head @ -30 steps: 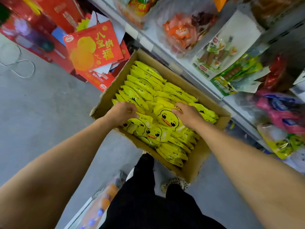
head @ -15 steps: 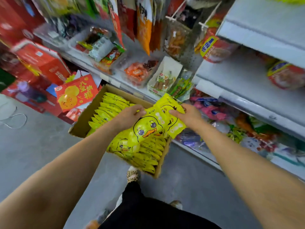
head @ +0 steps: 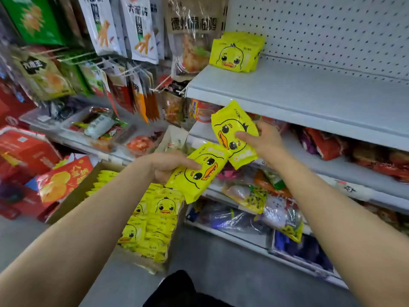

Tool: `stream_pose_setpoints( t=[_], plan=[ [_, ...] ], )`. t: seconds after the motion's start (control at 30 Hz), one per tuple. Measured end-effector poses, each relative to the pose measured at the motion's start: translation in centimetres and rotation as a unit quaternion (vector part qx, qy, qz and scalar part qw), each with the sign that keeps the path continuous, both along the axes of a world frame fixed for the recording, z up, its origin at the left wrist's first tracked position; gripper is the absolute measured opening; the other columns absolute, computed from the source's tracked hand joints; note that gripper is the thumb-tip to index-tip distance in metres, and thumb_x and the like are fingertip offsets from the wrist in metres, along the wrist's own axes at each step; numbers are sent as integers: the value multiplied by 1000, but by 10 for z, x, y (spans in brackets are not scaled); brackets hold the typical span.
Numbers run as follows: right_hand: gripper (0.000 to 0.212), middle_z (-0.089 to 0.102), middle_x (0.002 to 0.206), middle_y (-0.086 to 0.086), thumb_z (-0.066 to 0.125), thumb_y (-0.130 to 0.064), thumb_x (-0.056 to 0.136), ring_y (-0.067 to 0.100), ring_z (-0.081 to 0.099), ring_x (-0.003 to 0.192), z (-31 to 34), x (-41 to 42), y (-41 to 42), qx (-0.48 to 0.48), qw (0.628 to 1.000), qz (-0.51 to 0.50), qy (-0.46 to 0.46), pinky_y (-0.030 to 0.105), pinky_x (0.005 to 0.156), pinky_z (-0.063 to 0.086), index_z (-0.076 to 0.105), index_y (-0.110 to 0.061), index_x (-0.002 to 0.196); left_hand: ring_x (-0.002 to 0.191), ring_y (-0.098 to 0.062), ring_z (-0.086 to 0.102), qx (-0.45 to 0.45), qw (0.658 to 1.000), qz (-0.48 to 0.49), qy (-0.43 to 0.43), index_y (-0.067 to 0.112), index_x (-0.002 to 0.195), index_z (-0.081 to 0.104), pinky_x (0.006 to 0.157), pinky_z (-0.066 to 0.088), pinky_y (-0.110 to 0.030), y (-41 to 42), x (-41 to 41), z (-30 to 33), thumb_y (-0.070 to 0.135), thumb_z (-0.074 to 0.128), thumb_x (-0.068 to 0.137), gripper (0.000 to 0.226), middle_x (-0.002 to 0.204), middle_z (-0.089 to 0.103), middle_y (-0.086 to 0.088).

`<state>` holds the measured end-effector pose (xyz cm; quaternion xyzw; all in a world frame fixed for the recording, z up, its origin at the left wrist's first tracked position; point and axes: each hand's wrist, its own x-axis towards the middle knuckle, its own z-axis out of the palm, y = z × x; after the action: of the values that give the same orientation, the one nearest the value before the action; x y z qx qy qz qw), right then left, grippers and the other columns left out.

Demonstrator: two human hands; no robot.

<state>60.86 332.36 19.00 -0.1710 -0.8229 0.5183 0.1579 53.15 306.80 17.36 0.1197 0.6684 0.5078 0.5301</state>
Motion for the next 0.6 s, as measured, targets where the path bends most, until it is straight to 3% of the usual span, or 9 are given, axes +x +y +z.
stream_pose_setpoints(
  t=[0.1,0.17,0.27,0.33,0.43,0.53,0.6],
  plan=[
    [28,74,93,-1,81,-26,78,15,70,81,29,3,18,-23,999,-5,39,34,75,55,68,-19,101,104,-35,65,13,997,-15,68,2,123,57,94,51,-52,26,-2,29,7,70,78,47,120,65,-22],
    [30,75,93,0,81,-25,78,16,71,81,46,3,30,-29,998,-13,63,36,73,57,69,-17,104,96,-30,70,13,992,-13,123,2,123,57,83,58,-45,41,-11,48,7,71,78,47,112,70,-18],
    [34,75,93,3,81,-28,78,21,72,78,68,-1,49,-22,996,-33,79,38,61,60,68,-15,106,74,-15,73,1,976,-35,213,6,113,64,61,59,-28,64,-29,77,10,69,84,29,89,76,-4],
    [33,75,92,2,82,-30,77,19,72,78,82,-7,64,-7,995,-43,92,35,64,59,69,-15,103,73,-14,73,1,967,-44,249,10,107,66,61,58,-26,78,-49,93,17,74,81,28,85,76,-2],
    [23,74,87,-4,82,-29,77,10,70,75,102,-22,87,20,993,-50,108,29,70,57,69,-21,94,81,-25,72,-29,948,-76,308,16,96,72,73,59,-36,99,-82,114,37,84,63,42,93,75,-8],
    [16,72,82,-9,79,-28,80,0,67,68,121,-41,108,33,991,-54,114,18,60,51,65,-25,87,69,-12,71,-37,923,-86,373,17,88,72,58,55,-23,121,-120,134,28,82,71,22,79,75,3],
    [15,71,80,-8,79,-26,81,-1,65,64,133,-55,120,48,990,-51,122,16,56,49,65,-23,86,66,-6,70,-39,913,-83,399,18,87,72,56,53,-18,135,-148,147,21,81,74,16,75,75,8]
  ],
)
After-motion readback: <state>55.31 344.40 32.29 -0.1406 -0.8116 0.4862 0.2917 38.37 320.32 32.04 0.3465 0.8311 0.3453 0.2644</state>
